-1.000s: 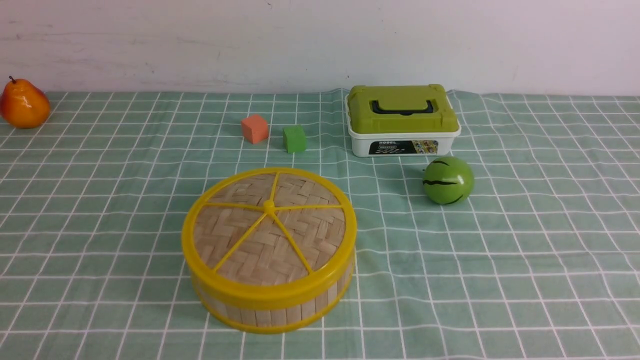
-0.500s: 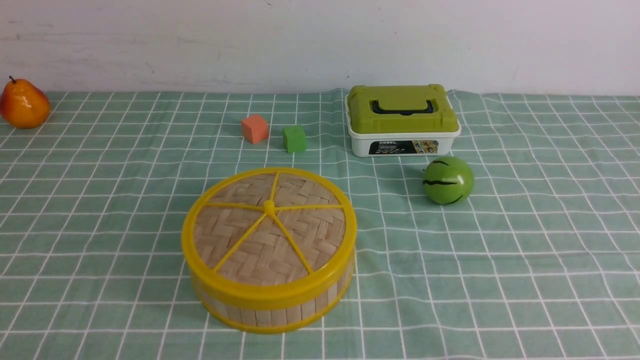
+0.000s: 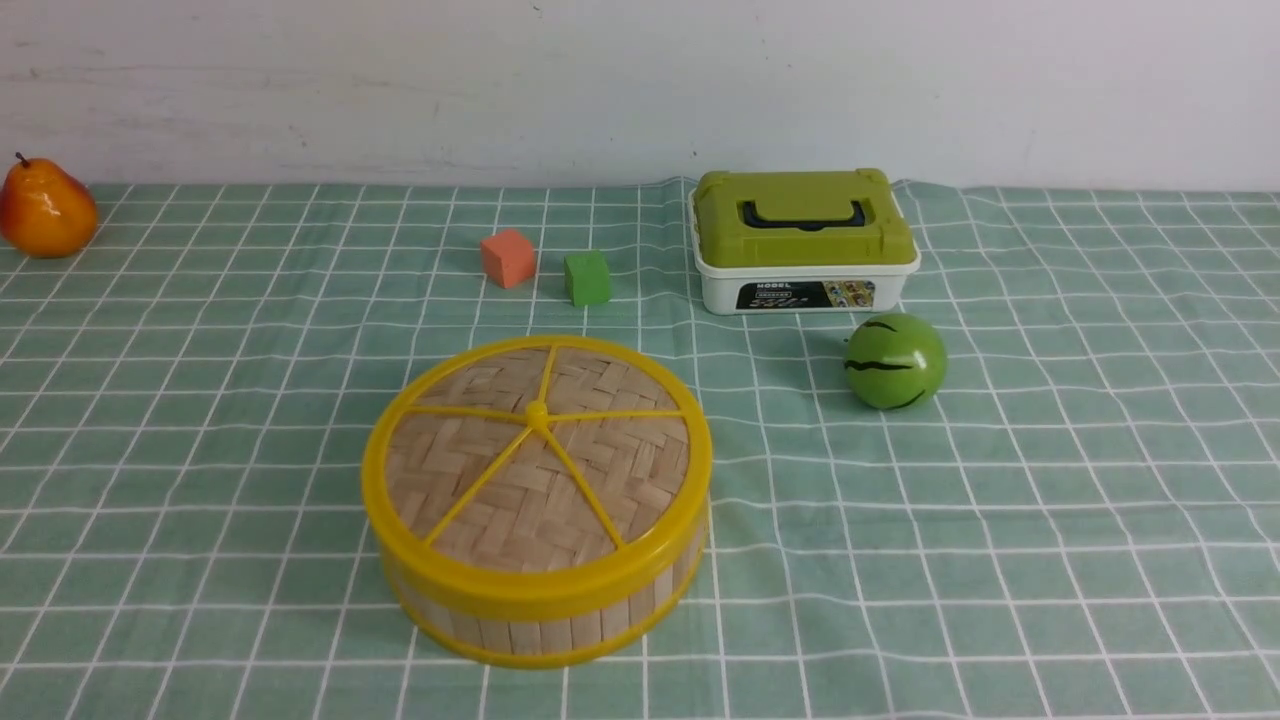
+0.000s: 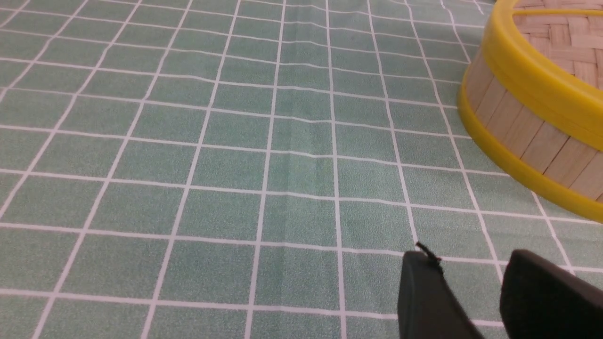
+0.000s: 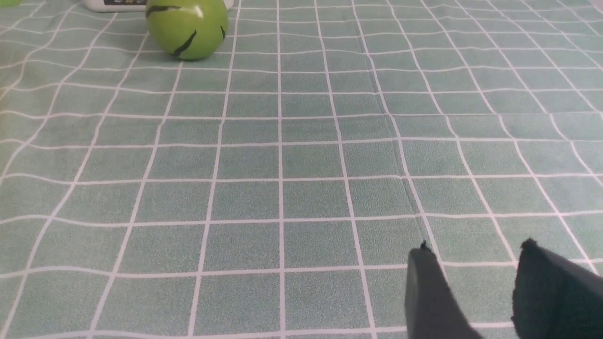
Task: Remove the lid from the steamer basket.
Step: Use the right arm to lift the lid of the steamer
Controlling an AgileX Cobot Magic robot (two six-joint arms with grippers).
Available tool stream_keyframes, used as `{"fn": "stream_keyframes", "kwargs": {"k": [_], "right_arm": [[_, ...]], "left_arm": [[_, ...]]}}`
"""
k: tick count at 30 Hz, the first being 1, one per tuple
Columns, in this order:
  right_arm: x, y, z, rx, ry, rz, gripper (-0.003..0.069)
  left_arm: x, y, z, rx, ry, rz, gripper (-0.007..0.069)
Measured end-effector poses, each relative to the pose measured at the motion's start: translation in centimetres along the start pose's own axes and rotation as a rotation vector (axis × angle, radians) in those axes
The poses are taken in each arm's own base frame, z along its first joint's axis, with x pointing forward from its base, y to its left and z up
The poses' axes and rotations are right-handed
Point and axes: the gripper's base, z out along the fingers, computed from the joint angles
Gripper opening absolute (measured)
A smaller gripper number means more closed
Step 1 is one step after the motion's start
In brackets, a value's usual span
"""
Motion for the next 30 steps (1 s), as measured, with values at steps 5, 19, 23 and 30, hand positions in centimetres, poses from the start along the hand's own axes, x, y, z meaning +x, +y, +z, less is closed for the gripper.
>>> {"fn": "stream_keyframes", "kwargs": {"k": [5, 19, 23, 30], "right_arm": [[0.0, 0.3, 0.0, -0.033, 0.006, 0.09, 0.0241], [-0.5, 2.2, -0.2, -0.259, 0.055, 1.014, 0.0241], [-0.7, 1.9, -0.2, -0.239, 0.006, 0.905, 0.0241], [-3.5, 2.2, -1.6, -0.254, -0.009, 0.562, 0.0206]], "left_arm": [[0.0, 0.0, 0.0, 0.0, 0.0, 0.0, 0.0239], [0.0, 0.0, 0.0, 0.0, 0.0, 0.0, 0.0239], [0.0, 0.0, 0.0, 0.0, 0.0, 0.0, 0.0239], [0.0, 0.0, 0.0, 0.0, 0.0, 0.0, 0.0239]]}}
